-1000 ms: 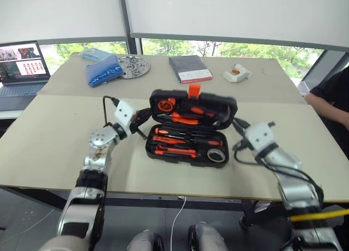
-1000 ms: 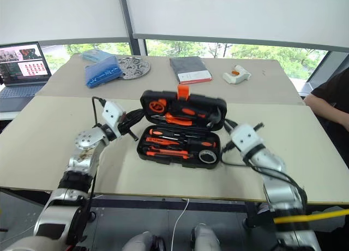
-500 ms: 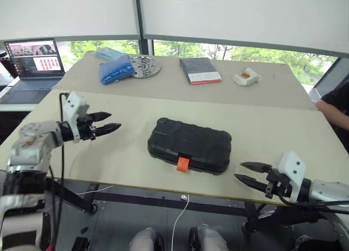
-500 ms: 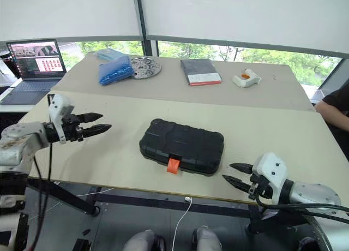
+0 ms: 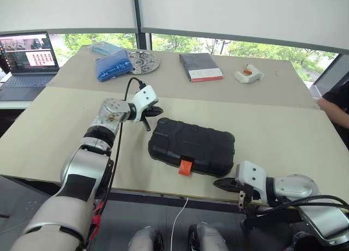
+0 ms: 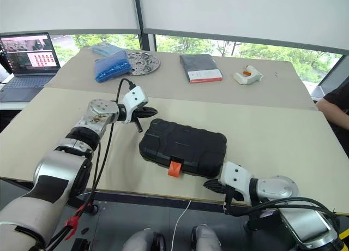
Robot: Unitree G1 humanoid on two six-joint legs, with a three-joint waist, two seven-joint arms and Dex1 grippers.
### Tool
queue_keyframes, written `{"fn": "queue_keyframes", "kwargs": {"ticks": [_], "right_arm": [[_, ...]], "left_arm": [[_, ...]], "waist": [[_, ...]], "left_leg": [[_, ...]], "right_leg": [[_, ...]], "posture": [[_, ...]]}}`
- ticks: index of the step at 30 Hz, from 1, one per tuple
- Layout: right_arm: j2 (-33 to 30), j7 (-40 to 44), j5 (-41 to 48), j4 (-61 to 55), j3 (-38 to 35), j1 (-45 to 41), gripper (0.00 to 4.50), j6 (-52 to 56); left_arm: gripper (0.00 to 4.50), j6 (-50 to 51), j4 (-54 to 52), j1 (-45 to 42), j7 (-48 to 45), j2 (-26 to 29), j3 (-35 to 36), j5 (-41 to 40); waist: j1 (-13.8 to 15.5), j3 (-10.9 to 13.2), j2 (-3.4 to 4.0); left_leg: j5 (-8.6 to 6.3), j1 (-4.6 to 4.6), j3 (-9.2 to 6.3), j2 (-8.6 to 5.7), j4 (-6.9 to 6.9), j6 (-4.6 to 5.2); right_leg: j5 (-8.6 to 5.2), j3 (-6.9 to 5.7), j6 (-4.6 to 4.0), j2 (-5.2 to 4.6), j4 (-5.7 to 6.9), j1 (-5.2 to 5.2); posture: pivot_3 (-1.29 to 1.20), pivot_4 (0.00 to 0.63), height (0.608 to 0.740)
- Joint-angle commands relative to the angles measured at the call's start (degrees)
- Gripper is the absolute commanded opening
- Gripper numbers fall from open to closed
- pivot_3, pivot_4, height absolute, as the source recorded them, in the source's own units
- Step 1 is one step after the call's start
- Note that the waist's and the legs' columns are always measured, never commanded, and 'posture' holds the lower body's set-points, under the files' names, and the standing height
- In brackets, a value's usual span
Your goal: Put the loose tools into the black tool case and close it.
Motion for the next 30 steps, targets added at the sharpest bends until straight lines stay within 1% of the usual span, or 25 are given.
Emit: {"fn": "queue_keyframes", "kwargs": {"ticks": [1,3,6,7,8,10,12,14,18,19,21,22,24,25,27,30], "right_arm": [[1.0,-2.0,-1.0,-0.3,-1.0,-2.4,0.0,1.2],[1.0,-4.6,-3.8,2.6,-2.3,-3.6,0.0,-0.1],[2.5,-10.7,-7.4,8.2,-5.5,-6.3,0.0,-0.7],[2.9,-12.0,-7.8,9.5,-6.5,-6.8,0.0,-0.5],[3.0,-12.9,-8.2,10.9,-7.3,-7.1,0.0,-0.7],[3.6,-14.6,-9.1,13.0,-8.5,-7.1,0.0,-1.2],[4.3,-15.6,-9.3,13.8,-9.3,-6.9,0.0,-0.7],[4.4,-14.8,-8.6,13.3,-9.7,-6.3,0.0,-0.3],[3.7,-12.9,-6.3,10.1,-11.8,-4.5,0.0,1.4],[3.4,-12.2,-5.3,9.0,-12.8,-3.9,0.0,2.1],[2.3,-10.9,-3.9,6.3,-15.1,-2.2,0.0,3.4],[1.7,-9.6,-2.3,4.0,-16.3,-0.9,0.0,4.5],[1.0,-8.0,0.1,0.9,-17.6,0.7,0.0,6.3],[0.9,-7.7,1.0,-0.3,-18.0,1.1,0.0,7.1],[1.1,-7.7,2.4,-2.0,-18.0,1.5,0.0,8.9],[2.0,-8.4,2.5,-2.9,-15.7,1.4,0.0,10.2]], "left_arm": [[0.14,-5.5,0.9,-1.0,-2.7,-1.2,-2.1,3.7],[0.14,-5.9,1.2,0.0,-9.8,-1.3,-2.9,4.3],[0.14,-4.7,0.3,1.7,-29.3,-0.3,-3.4,3.0],[0.14,-4.6,-0.4,2.2,-33.5,0.1,-3.6,2.8],[0.14,-4.2,-1.1,2.7,-37.1,0.5,-3.6,2.3],[0.14,-2.9,-3.1,3.7,-40.5,1.1,-4.3,-0.3],[0.14,-0.6,-6.2,4.7,-41.0,2.1,-6.0,-4.0],[0.14,1.9,-9.7,5.6,-41.0,3.7,-7.3,-8.0],[0.14,7.2,-14.6,5.8,-41.0,6.4,-6.7,-13.6],[0.14,10.5,-16.3,5.4,-41.0,7.2,-6.3,-15.9],[0.14,19.7,-22.9,5.3,-41.0,9.8,-7.2,-23.0],[0.14,24.8,-28.8,5.9,-41.0,12.1,-8.9,-28.1],[0.14,31.0,-36.8,7.0,-41.0,14.3,-10.4,-33.8],[0.14,32.5,-39.2,7.5,-41.0,14.1,-10.1,-34.8],[0.14,32.7,-41.2,8.5,-40.8,11.6,-8.3,-32.4],[0.14,29.0,-41.8,10.4,-34.0,6.9,-8.0,-27.4]], "waist": [[0.0,0.0,0.0],[0.1,0.0,0.0],[0.0,0.0,0.01],[0.0,0.0,0.03],[-0.1,-0.1,0.12],[0.1,-0.1,0.13],[0.1,-0.1,0.13],[-0.1,-0.1,0.11],[-0.2,-0.1,0.12],[-0.3,-0.1,0.12],[-0.3,-0.1,0.11],[-0.4,-0.1,0.11],[-0.6,-0.1,0.12],[-0.6,-0.1,0.13],[-0.3,-0.1,0.16],[-0.1,-0.1,0.16]], "left_leg": [[0.0,0.0,-0.02,0.0,0.04,0.0],[0.0,-0.01,-0.04,0.0,0.13,0.0],[-0.07,-0.04,-0.1,0.01,0.33,0.1],[-0.09,-0.05,-0.09,0.01,0.37,0.12],[-0.11,-0.05,-0.08,0.01,0.4,0.14],[-0.12,-0.13,-0.05,-0.04,0.43,0.17],[-0.12,-0.15,-0.04,-0.04,0.43,0.17],[-0.11,-0.37,-0.1,-0.01,0.48,0.18],[-0.1,-0.51,-0.1,0.0,0.5,0.18],[-0.1,-0.5,-0.1,0.0,0.5,0.18],[-0.09,-0.51,-0.1,-0.02,0.52,0.19],[-0.09,-0.54,-0.11,-0.02,0.54,0.2],[-0.09,-0.53,-0.14,-0.01,0.54,0.21],[-0.09,-0.47,-0.19,0.0,0.54,0.21],[-0.09,-0.28,-0.19,-0.01,0.53,0.21],[-0.11,0.09,-0.23,-0.03,0.55,0.22]], "right_leg": [[0.0,0.0,0.0,-0.18,0.06,0.0],[0.01,-0.01,0.02,-0.27,0.1,0.01],[0.05,-0.08,0.09,-0.43,0.14,0.05],[0.07,-0.16,0.12,-0.44,0.15,0.04],[0.09,-0.23,0.15,-0.49,0.16,0.03],[0.12,-0.27,0.18,-0.54,0.18,-0.03],[0.12,-0.21,0.17,-0.55,0.19,-0.05],[0.11,-0.11,0.15,-0.5,0.19,-0.2],[0.11,-0.07,0.13,-0.44,0.26,-0.32],[0.11,-0.07,0.14,-0.42,0.27,-0.31],[0.11,-0.05,0.16,-0.42,0.26,-0.3],[0.12,-0.06,0.17,-0.41,0.26,-0.3],[0.12,0.02,0.19,-0.46,0.25,-0.3],[0.12,0.04,0.19,-0.44,0.24,-0.25],[0.11,0.08,0.2,-0.44,0.24,-0.09],[0.1,0.01,0.24,-0.42,0.19,0.35]], "posture": [[0.0,0.15,0.718],[0.0,0.15,0.718],[0.0,0.15,0.718],[0.0,0.15,0.718],[0.0,0.15,0.718],[0.0,0.15,0.718],[0.0,0.15,0.718],[0.0,0.15,0.718],[0.0,0.15,0.718],[0.0,0.15,0.718],[0.0,0.15,0.718],[0.0,0.15,0.718],[0.0,0.15,0.718],[0.0,0.15,0.718],[0.0,0.15,0.718],[0.0,0.15,0.718]]}}
